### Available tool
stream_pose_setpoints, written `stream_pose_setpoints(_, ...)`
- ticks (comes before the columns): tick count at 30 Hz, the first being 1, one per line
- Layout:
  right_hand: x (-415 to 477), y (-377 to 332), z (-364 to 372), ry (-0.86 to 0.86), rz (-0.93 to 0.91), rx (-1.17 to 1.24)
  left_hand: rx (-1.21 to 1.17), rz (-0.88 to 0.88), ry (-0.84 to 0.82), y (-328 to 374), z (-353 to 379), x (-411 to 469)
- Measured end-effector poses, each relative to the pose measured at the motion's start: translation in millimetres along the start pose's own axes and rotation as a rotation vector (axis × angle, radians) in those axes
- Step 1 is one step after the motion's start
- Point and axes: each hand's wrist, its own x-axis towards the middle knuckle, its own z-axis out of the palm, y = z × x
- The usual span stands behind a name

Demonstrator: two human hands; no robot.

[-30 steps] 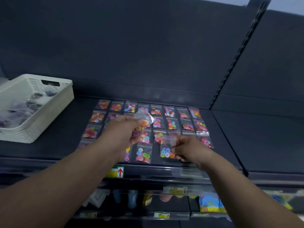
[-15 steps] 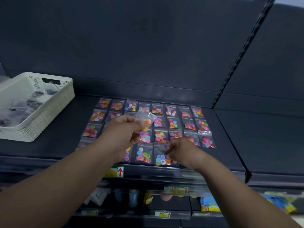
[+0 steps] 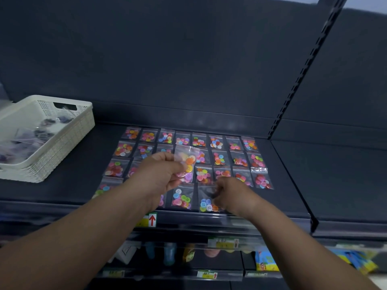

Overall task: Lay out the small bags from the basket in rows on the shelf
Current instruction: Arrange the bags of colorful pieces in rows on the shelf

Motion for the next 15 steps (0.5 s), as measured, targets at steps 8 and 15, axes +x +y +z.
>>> stream_pose_setpoints(8,-24,-18,-19,0.255,-0.161,0.279,0.000,0.018,-0.033,-3,8,-6)
stream_pose_setpoints(15,-30,-30,-22,0.033,-0.140,0.934,0.075,0.072,-0.096,-7,28,-12)
